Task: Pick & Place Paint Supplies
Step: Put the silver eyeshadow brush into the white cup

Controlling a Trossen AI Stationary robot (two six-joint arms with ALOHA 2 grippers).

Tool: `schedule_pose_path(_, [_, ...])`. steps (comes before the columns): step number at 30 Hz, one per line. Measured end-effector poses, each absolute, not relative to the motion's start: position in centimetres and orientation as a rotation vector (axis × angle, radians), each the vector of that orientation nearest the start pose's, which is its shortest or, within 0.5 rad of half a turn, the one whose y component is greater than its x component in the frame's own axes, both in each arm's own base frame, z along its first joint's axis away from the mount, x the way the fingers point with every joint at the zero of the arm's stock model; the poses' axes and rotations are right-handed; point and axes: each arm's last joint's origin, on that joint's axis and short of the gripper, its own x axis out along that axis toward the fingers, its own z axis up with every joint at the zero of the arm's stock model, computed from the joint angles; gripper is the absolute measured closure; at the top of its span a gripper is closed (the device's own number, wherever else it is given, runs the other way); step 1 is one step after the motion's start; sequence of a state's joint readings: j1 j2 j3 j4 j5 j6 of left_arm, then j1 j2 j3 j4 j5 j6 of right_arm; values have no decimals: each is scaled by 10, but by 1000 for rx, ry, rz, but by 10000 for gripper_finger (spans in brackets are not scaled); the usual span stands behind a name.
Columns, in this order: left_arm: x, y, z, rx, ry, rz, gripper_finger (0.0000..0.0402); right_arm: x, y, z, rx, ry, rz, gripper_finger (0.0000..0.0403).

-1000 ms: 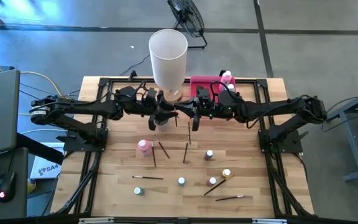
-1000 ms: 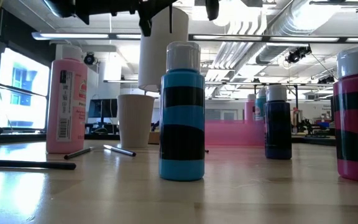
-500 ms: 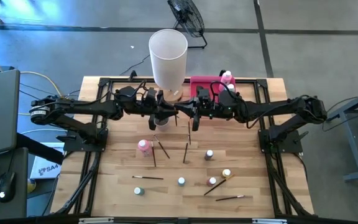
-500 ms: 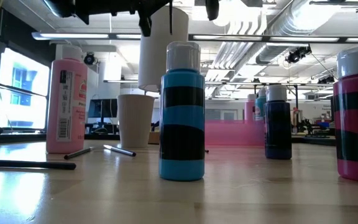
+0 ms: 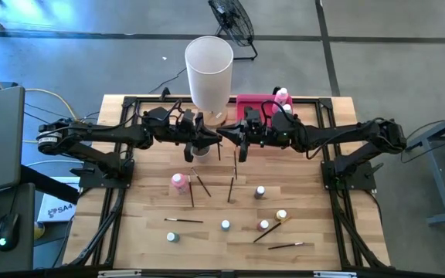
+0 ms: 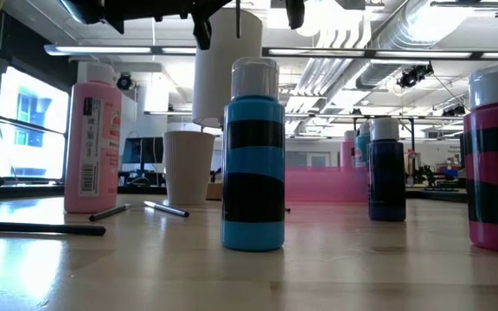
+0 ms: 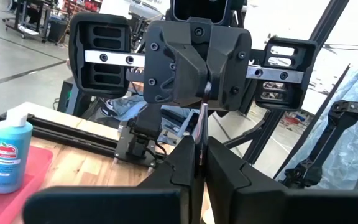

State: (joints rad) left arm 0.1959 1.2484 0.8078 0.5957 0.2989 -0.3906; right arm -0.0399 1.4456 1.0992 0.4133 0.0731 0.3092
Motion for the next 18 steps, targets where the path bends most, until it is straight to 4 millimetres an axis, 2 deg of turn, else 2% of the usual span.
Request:
schedule_pose_path(15, [274,46,317,-356,-118,-126,385,334,-15,346,309,-93,-82,399])
schedule_pose_path(18, [274,46,317,-361,-118,-126,385,332,-14,348,309,-97,-69,386])
